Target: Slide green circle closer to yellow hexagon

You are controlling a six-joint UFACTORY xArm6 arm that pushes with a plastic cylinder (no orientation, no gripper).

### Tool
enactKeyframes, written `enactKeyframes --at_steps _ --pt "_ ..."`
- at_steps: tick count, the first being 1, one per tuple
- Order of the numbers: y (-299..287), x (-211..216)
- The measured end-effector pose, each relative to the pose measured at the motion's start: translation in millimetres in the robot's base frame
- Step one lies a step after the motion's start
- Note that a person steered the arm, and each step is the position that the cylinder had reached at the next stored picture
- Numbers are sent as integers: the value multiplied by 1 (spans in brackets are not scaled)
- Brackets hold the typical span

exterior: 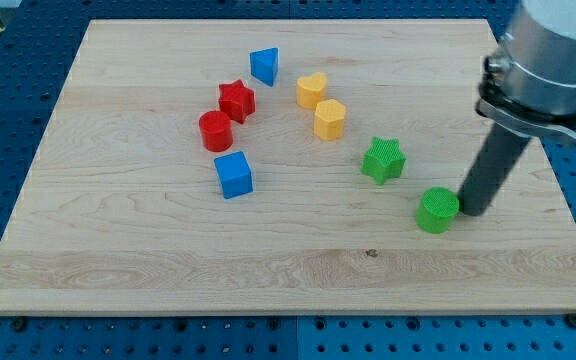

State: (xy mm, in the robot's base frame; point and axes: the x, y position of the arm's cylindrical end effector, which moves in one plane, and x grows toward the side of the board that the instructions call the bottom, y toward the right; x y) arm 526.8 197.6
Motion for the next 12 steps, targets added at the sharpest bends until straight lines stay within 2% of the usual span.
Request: enactKeyframes --at_steps 1,2,5,8,10,12 --pt "7 18" --pt "-7 17" --pt "-97 -6" --pt "-105 16" --pt "-138 6" --pt "-141 -10"
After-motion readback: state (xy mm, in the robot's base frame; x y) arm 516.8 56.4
